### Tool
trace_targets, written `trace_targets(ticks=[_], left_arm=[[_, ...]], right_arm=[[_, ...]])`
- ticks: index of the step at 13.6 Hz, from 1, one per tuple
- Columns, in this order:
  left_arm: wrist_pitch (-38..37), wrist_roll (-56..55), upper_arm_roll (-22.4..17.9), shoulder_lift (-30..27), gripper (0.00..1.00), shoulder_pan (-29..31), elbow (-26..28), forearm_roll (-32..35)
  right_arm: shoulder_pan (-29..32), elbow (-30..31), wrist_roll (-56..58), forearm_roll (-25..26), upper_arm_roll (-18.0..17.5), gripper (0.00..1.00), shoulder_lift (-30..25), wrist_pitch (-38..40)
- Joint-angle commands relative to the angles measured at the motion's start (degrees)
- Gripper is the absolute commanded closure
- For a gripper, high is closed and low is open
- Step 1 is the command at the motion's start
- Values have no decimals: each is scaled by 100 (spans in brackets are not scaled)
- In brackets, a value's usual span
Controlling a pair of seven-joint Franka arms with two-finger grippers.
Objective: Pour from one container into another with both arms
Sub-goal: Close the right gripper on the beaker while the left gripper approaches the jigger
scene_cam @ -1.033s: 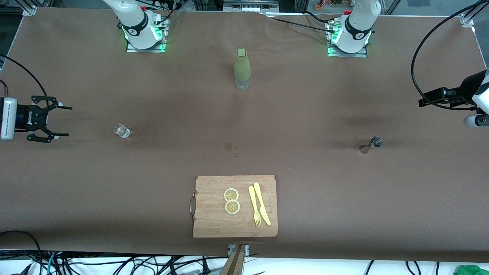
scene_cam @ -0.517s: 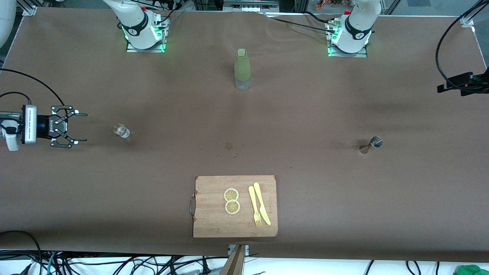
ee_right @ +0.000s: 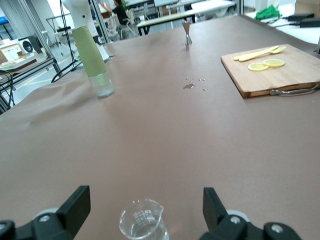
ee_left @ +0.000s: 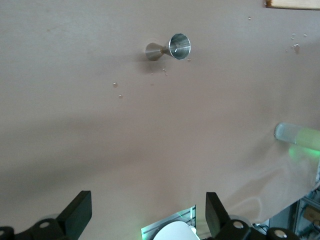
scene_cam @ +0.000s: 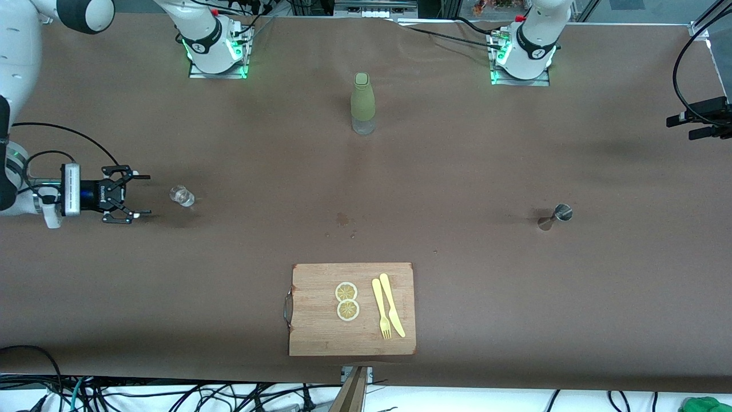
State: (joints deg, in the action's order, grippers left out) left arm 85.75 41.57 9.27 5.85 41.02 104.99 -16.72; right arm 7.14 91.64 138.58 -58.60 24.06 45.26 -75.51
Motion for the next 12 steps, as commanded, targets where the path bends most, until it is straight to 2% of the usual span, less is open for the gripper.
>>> trace_targets(ticks=[1, 5, 12], left_arm=[[152, 928, 75, 477, 0, 196, -84, -340], [328, 2404, 75, 960, 0, 249, -101, -682], [505, 5595, 75, 2024, 0, 478, -242, -1447]], right_arm=[[112, -41, 379, -309, 3, 0, 333, 168], [156, -58, 634, -696, 3, 0, 764, 168], [156, -41, 775, -732, -24, 0, 950, 264]])
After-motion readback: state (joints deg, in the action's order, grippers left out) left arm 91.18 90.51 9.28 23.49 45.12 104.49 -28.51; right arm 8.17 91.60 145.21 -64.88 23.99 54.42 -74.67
